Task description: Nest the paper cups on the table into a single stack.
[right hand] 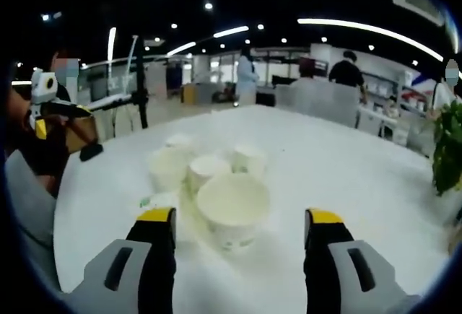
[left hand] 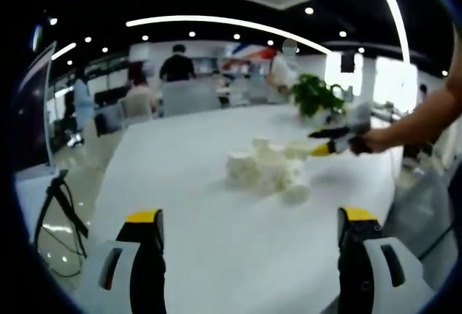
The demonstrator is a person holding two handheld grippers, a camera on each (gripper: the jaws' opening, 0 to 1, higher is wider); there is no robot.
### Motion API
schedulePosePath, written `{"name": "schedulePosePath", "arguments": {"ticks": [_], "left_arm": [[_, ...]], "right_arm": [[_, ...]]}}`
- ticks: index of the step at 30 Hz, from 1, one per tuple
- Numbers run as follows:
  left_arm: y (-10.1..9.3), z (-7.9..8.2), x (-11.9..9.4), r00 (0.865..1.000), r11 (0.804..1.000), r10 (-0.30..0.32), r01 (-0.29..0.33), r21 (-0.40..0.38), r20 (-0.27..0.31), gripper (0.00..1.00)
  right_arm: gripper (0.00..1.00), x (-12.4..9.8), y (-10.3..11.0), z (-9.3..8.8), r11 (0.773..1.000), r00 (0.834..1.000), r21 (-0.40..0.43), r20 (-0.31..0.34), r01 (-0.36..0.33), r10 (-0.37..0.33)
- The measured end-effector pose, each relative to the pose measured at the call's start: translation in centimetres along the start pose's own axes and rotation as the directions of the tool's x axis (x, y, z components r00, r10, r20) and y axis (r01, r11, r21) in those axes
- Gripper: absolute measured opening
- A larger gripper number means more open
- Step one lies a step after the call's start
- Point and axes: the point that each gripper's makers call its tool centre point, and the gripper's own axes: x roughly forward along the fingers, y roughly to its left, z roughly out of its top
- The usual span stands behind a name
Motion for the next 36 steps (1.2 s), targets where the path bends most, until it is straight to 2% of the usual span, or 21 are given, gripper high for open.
{"name": "schedulePosePath", "arguments": {"ticks": [7,11,18,28,36], "left_arm": [[0.2,-0.4,-0.4,1.000,1.000,0.011,-0.011,-0.010,-0.007,0.98],[0.2,-0.8,-0.5,1.000,1.000,0.011,-0.011,-0.014,-0.013,0.98],[0.0,-0.2,-0.1,1.000,1.000,-0.012,0.012,-0.007,0.001,0.97],[-0.4,0.3,1.4,0.999,0.998,-0.046,0.047,0.035,-0.008,0.99],[0.1,0.5,1.7,0.999,0.999,-0.040,0.040,0.029,-0.005,0.99]], "right_arm": [[0.58,1.2,-0.2,-0.8,1.000,1.000,-0.013,-0.026,-0.003,0.003],[0.57,1.9,0.1,-0.8,1.000,0.999,-0.003,-0.029,-0.025,0.025],[0.56,3.0,0.4,-0.6,0.999,0.998,0.002,-0.036,-0.046,0.046],[0.42,3.2,0.7,-0.8,0.998,0.997,0.030,-0.049,-0.062,0.063],[0.41,3.1,0.3,-0.9,0.998,0.998,0.041,-0.042,-0.053,0.055]]}}
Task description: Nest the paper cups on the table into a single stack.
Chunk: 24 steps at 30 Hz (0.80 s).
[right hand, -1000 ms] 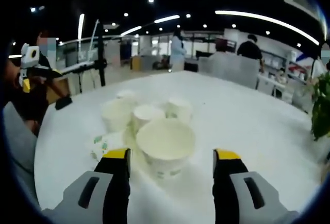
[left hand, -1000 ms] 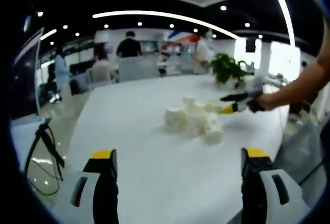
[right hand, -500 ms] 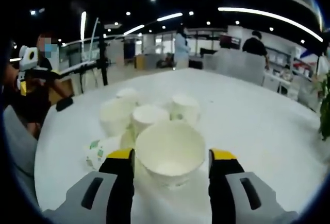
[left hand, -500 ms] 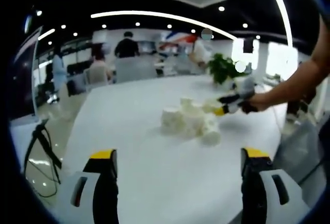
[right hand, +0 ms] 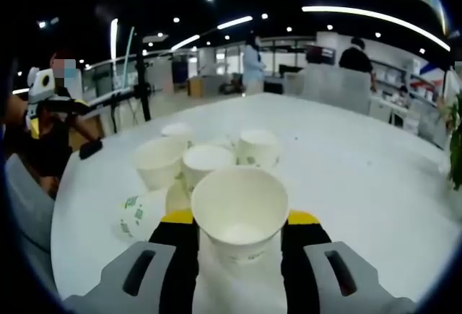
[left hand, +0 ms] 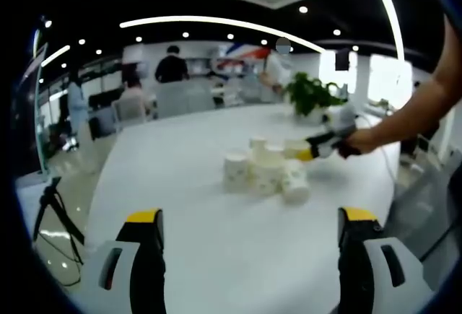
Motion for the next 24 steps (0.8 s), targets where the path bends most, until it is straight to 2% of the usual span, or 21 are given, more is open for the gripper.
{"name": "schedulePosePath", "arguments": {"ticks": [13,20,22,24], "left_arm": [[0.4,0.3,0.5,1.000,1.000,0.008,-0.008,-0.019,0.003,0.99],[0.6,0.5,0.6,1.000,1.000,0.014,-0.014,-0.015,0.005,0.99],[1.0,0.2,0.7,0.999,0.999,0.038,-0.038,0.008,-0.014,0.99],[0.8,0.0,0.8,0.999,1.000,0.027,-0.027,-0.007,-0.019,0.99]], "right_arm": [[0.39,-0.8,-0.9,1.8,0.999,0.998,0.037,0.053,0.023,-0.024],[0.39,-1.4,-1.4,3.5,1.000,0.997,0.017,0.073,0.024,-0.025],[0.39,-1.6,-1.5,4.0,1.000,0.997,0.009,0.080,0.023,-0.024],[0.39,-1.9,-1.6,4.5,1.000,0.996,0.003,0.090,0.025,-0.025]]}}
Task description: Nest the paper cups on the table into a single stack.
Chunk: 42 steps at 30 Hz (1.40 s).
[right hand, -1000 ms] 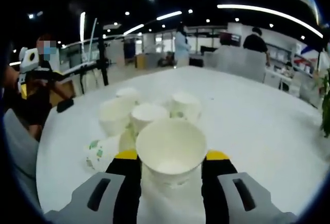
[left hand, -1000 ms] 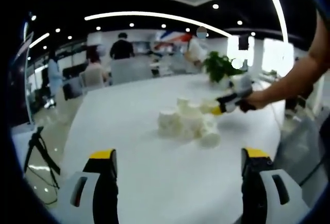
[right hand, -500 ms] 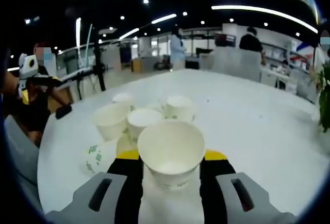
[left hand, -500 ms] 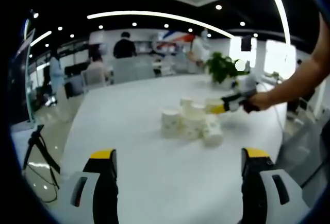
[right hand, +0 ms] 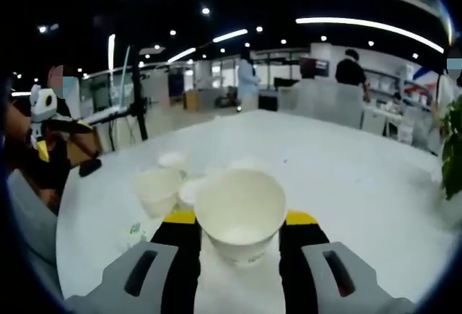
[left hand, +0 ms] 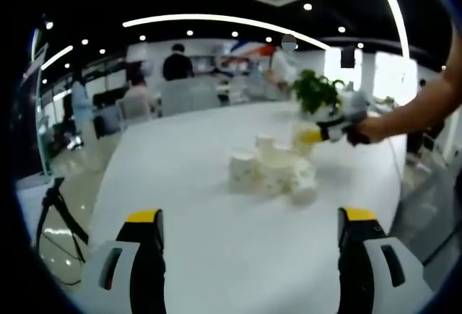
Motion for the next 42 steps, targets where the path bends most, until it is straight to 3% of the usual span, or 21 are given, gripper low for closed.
{"name": "schedulePosePath", "arguments": {"ticks": [9,12,17,22,42], "left_arm": [[-0.6,0.1,-0.2,1.000,1.000,-0.012,0.012,-0.002,0.003,0.99],[0.0,-0.4,-0.2,1.000,1.000,0.015,-0.015,0.012,-0.024,0.99],[0.5,-0.5,-0.3,0.999,0.998,0.032,-0.033,-0.055,-0.009,0.99],[0.6,-0.3,-0.3,1.000,0.997,0.030,-0.030,-0.071,0.007,0.99],[-1.1,0.4,0.0,1.000,1.000,0.004,-0.004,-0.008,-0.021,0.98]], "right_arm": [[0.39,-1.2,-0.3,1.8,1.000,1.000,-0.002,0.015,-0.002,0.002],[0.38,-1.6,-0.6,2.4,1.000,1.000,0.006,0.025,-0.001,0.001],[0.38,-2.1,-1.0,3.9,1.000,0.999,0.010,0.042,0.009,-0.009],[0.38,-2.6,-1.4,4.9,1.000,0.999,0.001,0.048,0.014,-0.014],[0.38,-3.8,0.1,5.4,0.999,1.000,-0.030,0.021,-0.013,0.013]]}}
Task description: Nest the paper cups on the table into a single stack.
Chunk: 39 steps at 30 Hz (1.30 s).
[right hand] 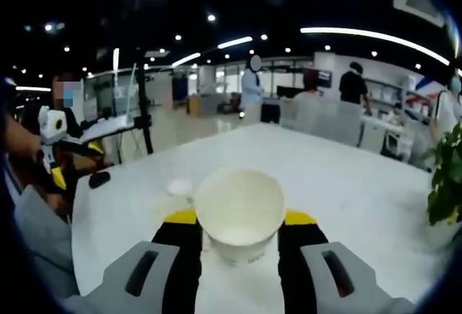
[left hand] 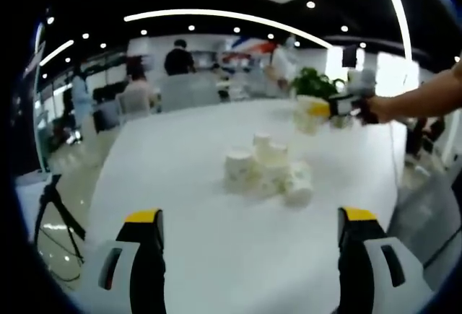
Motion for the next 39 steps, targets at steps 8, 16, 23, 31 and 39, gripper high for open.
{"name": "schedulePosePath", "arguments": {"ticks": [8,16,23,31,39], "left_arm": [[0.5,0.5,-0.3,1.000,1.000,0.009,-0.009,-0.019,0.013,0.98],[-0.1,0.5,-0.4,1.000,1.000,0.008,-0.008,-0.020,0.016,0.98],[-0.8,0.1,-0.3,1.000,1.000,-0.002,0.002,-0.013,0.012,0.98],[-0.7,0.4,-0.3,1.000,0.999,0.002,-0.001,-0.034,0.024,0.98],[-0.8,0.6,-0.5,0.999,1.000,0.006,-0.005,-0.026,0.037,0.98]], "right_arm": [[0.38,-0.5,1.0,0.0,1.000,1.000,0.002,0.002,-0.009,0.009],[0.38,-1.1,2.1,0.3,1.000,1.000,0.007,0.009,-0.028,0.028],[0.38,-1.2,2.9,0.2,0.999,0.999,-0.003,0.011,-0.047,0.047],[0.38,-1.6,3.9,0.5,0.998,0.998,0.003,0.022,-0.065,0.065],[0.38,-2.1,4.7,0.8,0.997,0.997,-0.003,0.026,-0.077,0.077]]}}
